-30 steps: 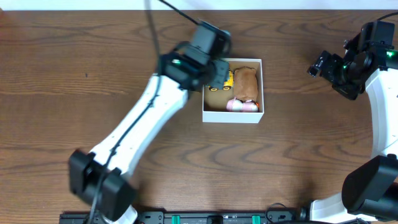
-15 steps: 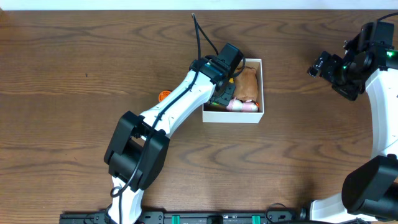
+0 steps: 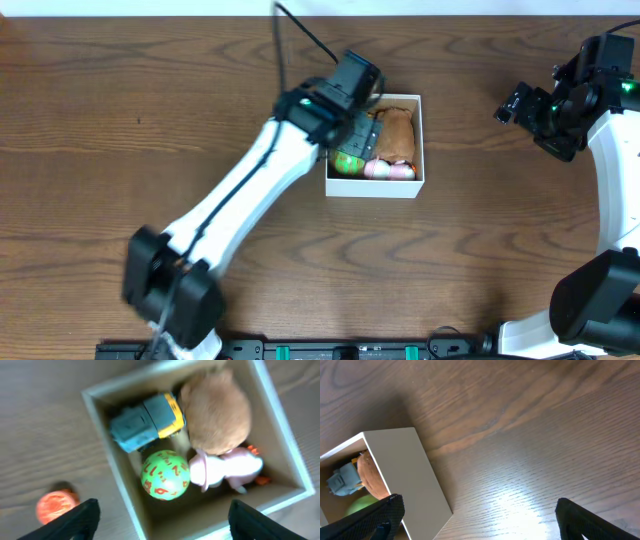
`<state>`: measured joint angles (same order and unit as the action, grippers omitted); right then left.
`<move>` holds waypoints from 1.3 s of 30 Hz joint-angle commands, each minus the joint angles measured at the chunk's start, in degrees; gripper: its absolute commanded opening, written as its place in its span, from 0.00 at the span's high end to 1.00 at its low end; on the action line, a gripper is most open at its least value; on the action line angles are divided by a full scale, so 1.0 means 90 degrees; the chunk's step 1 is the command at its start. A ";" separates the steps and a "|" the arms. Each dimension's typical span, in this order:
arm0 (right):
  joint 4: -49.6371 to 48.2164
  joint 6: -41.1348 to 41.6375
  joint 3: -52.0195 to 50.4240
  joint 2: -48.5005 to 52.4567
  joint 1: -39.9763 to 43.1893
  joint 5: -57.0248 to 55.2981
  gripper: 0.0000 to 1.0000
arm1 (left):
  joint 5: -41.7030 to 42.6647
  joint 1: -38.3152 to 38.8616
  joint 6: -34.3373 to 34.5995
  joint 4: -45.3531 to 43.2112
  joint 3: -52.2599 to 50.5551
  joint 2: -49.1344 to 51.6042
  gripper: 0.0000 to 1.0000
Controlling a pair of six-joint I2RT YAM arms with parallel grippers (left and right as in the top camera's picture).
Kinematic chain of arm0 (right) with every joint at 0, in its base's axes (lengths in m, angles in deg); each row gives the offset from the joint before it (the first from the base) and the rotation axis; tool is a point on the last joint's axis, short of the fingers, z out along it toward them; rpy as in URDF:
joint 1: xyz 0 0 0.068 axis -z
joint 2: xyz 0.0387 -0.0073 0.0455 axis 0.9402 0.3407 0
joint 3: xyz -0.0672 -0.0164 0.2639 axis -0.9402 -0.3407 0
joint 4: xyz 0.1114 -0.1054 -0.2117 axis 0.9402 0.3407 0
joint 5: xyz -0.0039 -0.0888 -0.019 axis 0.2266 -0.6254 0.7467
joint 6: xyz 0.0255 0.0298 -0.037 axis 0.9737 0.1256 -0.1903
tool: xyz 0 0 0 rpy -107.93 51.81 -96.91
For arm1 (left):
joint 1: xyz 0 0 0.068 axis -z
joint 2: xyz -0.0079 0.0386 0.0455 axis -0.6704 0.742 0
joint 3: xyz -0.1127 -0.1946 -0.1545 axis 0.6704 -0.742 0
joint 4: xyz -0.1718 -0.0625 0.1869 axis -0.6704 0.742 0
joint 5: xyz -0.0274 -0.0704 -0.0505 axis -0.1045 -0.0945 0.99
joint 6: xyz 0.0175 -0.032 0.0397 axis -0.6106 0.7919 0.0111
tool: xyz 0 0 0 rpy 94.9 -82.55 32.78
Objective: Pack container
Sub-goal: 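Carry the green ball into the box and release it, then move the left gripper to the orange ball and grasp it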
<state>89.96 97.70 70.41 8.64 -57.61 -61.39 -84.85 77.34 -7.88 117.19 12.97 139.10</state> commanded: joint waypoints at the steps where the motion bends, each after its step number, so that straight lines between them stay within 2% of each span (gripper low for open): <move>1: 0.0007 0.0017 -0.0041 0.0002 -0.0056 -0.0017 0.01 | -0.0172 -0.0185 0.0010 0.0051 0.0109 -0.0384 0.16; 4: 0.0007 0.0015 -0.0041 0.0002 -0.0056 -0.0017 0.01 | -0.0289 -0.0289 -0.0012 0.0219 0.0109 -0.0430 0.16; 9: 0.0017 0.0015 -0.0041 0.0002 -0.0056 -0.0017 0.01 | -0.1367 -0.0690 -0.0010 0.1039 0.0083 -0.0362 0.16; 11: 0.0017 0.0017 -0.0041 0.0002 -0.0056 -0.0017 0.01 | -0.1430 -0.0971 0.0022 0.1190 -0.0017 -0.0328 0.15; 14: 0.0000 0.0017 -0.0041 0.0002 -0.0056 -0.0015 0.01 | -0.1399 -0.1520 0.0444 0.1163 -0.0279 -0.0240 0.15; 21: -0.0012 0.0017 -0.0041 0.0002 -0.0056 -0.0015 0.01 | 0.0012 -0.2331 0.0447 0.0612 -0.0787 0.0515 0.15; 28: -0.0010 0.0017 -0.0041 0.0002 -0.0056 -0.0015 0.01 | 0.0075 -0.2327 0.0447 0.0369 -0.0804 0.1479 0.15; 39: -0.0017 0.0017 -0.0041 0.0002 -0.0056 -0.0017 0.01 | 0.0075 -0.2331 0.0447 0.0228 -0.0804 0.2135 0.15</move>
<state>89.76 97.70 70.41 8.64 -57.63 -61.37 -84.35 56.45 -4.75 119.35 5.85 156.63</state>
